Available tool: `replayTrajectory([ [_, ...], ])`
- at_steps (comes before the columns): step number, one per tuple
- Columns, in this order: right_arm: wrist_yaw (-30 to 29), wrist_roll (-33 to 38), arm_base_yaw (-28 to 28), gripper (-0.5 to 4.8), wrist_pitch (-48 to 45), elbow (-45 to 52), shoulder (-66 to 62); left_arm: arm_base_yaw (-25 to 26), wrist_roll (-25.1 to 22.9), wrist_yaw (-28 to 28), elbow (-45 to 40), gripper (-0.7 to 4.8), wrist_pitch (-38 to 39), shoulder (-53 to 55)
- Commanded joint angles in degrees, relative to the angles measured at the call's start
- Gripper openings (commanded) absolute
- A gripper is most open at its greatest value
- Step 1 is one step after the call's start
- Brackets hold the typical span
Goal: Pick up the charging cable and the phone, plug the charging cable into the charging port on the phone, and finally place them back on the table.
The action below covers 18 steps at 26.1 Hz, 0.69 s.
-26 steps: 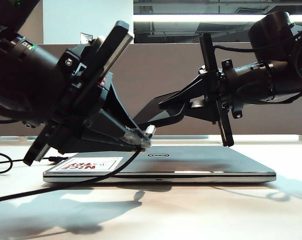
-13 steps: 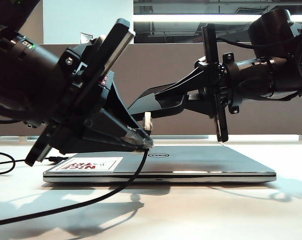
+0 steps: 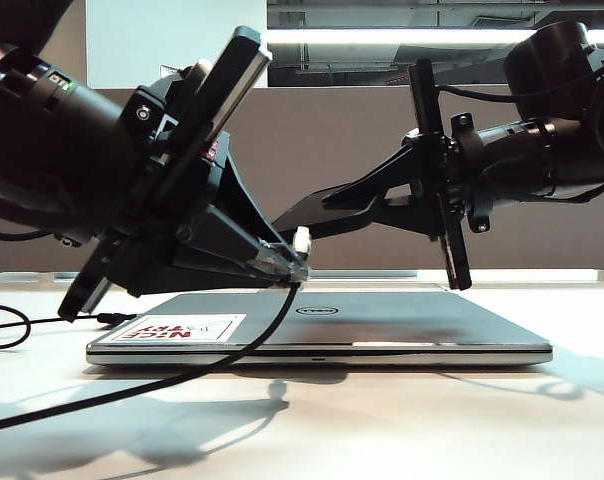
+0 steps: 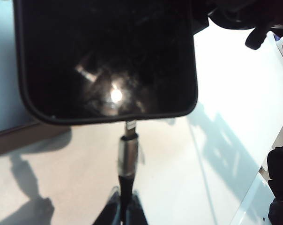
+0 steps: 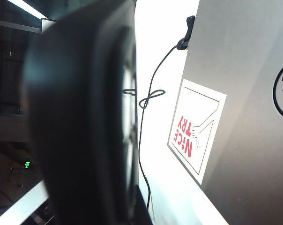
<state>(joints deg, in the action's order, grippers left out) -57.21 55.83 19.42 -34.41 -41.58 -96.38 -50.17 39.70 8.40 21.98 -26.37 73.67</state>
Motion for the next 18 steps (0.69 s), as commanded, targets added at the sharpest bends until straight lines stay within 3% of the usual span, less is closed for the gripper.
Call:
replayTrajectory([
  [1,-0.11,0.81,0.22,-0.06,-1.01,0.02,0.37,0.11,-0.11,-1.29,0.42,-0.06,-2.82,-0.20],
  [14,1.75,1.22,-0.59,-0.06,-5.05,-0.04,0.39,-1.64,-0.26,-1.29,0.42,-0.06,-1.92,-0.20],
  [18,-4.33,1.62,-2.93,-0.06,-5.51,-0.22,0.39,-1.64,-0.31,-1.29,0.42,-0.06,0.15,-0.20],
])
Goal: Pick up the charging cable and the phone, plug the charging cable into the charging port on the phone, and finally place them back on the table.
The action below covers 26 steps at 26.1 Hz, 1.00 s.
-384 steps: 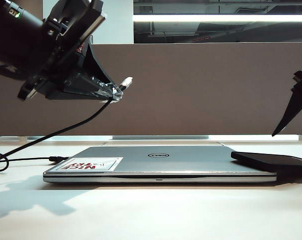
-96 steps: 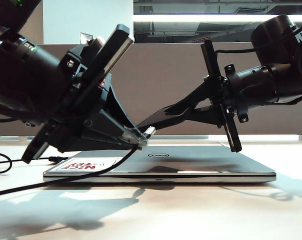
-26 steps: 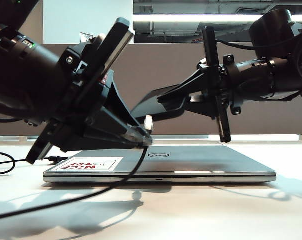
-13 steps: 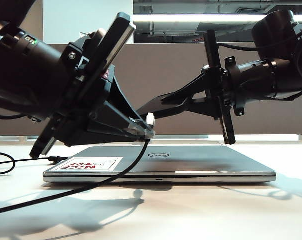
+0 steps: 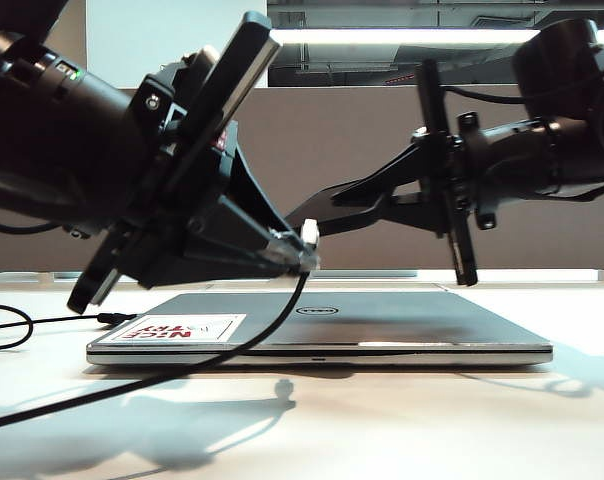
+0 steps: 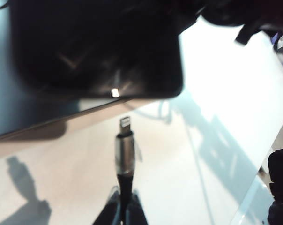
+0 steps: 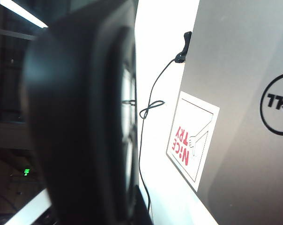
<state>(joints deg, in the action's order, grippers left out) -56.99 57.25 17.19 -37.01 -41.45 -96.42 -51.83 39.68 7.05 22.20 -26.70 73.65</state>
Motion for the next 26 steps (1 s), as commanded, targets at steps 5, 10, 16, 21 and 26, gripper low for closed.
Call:
replayTrajectory([
  [5,-7.58,0.20,-0.72,-0.06,-3.56,-0.35,0.39,0.02,-0.28,0.07,0.20,-0.06,0.48,-0.17],
  [10,-7.02,0.15,-0.72,-0.05,-3.58,-0.35,0.39,-0.44,-0.37,0.07,0.20,-0.06,0.44,-0.17],
  [16,-6.14,-0.48,-0.70,-0.06,-4.02,-0.35,0.17,-2.51,-0.76,0.07,0.20,-0.06,0.46,-0.17],
  [21,-7.37,-2.25,-0.66,-0.05,-3.96,-0.33,0.17,-2.45,-1.73,0.07,0.20,-0.06,0.46,-0.17],
  [26,-8.92,-3.54,-0.66,-0.06,-3.89,-0.33,0.17,-2.45,-1.70,0.07,0.20,-0.06,0.46,-0.17],
])
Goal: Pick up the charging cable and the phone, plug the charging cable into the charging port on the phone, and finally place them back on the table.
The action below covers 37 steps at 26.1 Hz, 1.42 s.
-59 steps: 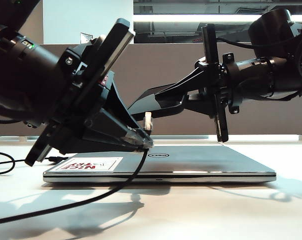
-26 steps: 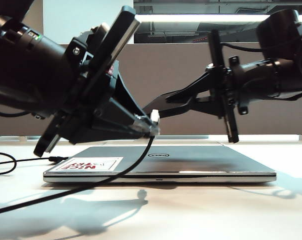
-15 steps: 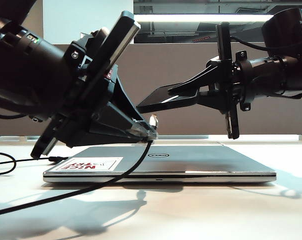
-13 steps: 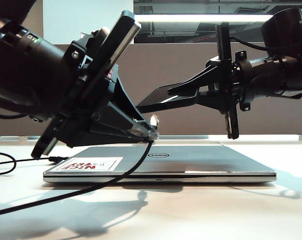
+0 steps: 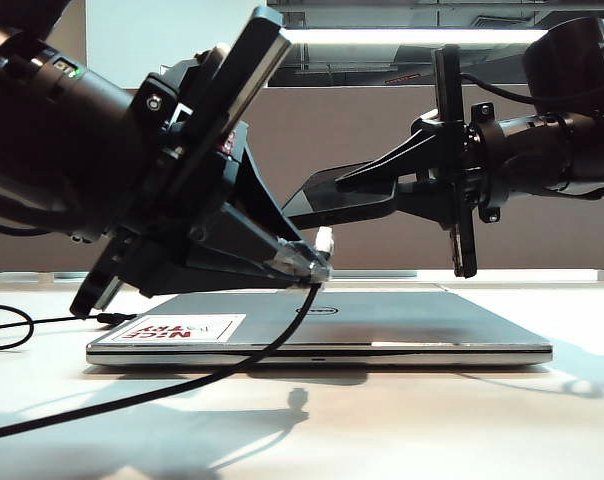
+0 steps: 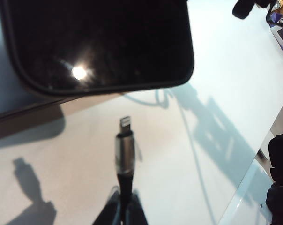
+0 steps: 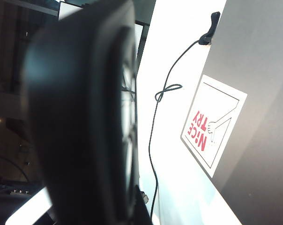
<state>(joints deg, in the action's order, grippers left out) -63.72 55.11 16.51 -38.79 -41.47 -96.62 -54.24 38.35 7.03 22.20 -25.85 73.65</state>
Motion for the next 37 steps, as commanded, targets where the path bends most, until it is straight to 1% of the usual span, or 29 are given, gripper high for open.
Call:
replayTrajectory([
  [1,-2.25,-1.40,0.04,-0.06,-2.10,-0.31,0.37,-0.04,-0.37,0.09,0.20,-0.06,-0.39,-0.17],
  [11,-1.92,-3.61,1.31,-0.05,-1.95,-0.31,0.37,-0.04,-0.35,0.09,0.20,-0.06,-0.42,-0.17],
  [30,-2.03,-5.68,1.29,-0.06,-1.53,-0.31,0.37,-0.04,-0.17,0.09,0.20,-0.06,-0.50,-0.17],
  [37,-3.50,-6.14,1.29,-0.06,-1.31,-0.31,0.37,-0.04,-0.17,0.09,0.20,-0.06,-0.59,-0.17],
])
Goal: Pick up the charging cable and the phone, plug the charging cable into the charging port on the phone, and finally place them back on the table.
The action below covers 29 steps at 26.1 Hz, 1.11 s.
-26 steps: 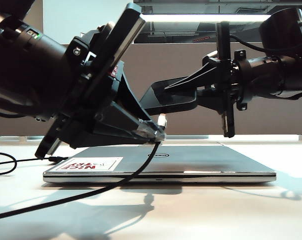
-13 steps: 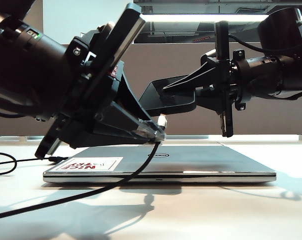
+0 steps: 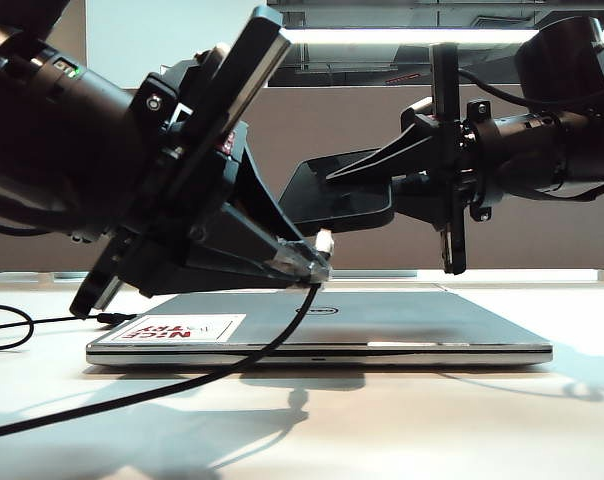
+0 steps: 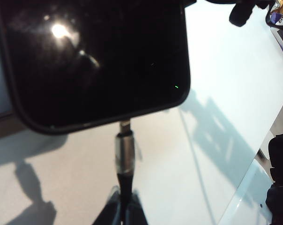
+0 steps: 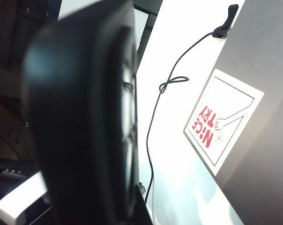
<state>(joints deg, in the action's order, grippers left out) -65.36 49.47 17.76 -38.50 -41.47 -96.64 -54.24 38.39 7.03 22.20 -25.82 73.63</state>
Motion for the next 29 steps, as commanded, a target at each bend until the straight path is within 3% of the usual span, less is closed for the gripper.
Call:
replayTrajectory([
  [1,-1.92,-0.50,0.04,-0.06,-1.60,-0.31,0.39,-0.04,-0.22,0.09,0.20,-0.06,-0.61,-0.15],
  [21,-2.10,-2.93,0.09,-0.06,-0.09,-0.31,0.42,0.00,0.00,0.07,0.20,-0.06,-2.14,-0.15],
  [29,-2.03,-4.17,0.09,-0.06,4.85,-0.28,0.42,0.02,0.02,0.07,0.20,-0.06,-2.14,-0.15],
])
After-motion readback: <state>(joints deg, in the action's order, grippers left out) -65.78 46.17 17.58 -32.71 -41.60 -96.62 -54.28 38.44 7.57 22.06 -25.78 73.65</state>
